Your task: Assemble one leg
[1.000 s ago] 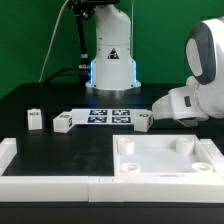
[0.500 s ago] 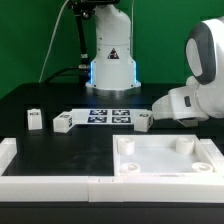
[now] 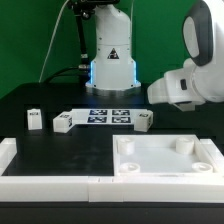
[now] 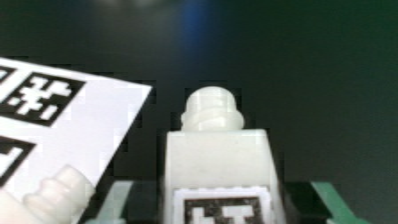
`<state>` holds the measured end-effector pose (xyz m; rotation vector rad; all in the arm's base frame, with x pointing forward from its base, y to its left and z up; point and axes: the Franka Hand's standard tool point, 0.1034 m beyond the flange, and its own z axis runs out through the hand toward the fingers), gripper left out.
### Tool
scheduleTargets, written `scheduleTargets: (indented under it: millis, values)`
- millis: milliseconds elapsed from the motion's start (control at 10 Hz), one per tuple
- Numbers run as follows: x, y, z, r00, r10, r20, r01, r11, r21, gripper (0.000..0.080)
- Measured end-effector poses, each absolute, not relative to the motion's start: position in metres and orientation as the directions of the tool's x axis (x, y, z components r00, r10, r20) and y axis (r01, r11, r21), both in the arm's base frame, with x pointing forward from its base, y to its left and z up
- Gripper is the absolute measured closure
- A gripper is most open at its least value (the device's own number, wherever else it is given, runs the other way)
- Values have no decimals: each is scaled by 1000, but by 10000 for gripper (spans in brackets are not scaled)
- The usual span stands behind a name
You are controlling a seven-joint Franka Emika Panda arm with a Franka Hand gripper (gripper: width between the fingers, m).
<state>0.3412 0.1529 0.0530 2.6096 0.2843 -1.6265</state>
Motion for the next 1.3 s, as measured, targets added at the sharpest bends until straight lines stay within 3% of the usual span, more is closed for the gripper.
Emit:
scheduleTargets:
  millis: [200, 400, 600, 900, 1300]
  values:
    - [342, 153, 51, 439, 128, -889, 181, -982, -52, 512]
    - [352, 156, 46, 548, 140, -825, 175, -983, -51, 512]
    - [358, 155, 48, 717, 155, -680, 171, -984, -45, 512]
    - [390, 146, 68, 858, 208, -469, 199, -978, -71, 512]
    - [417, 138, 79, 964, 242, -113, 236, -969, -68, 511]
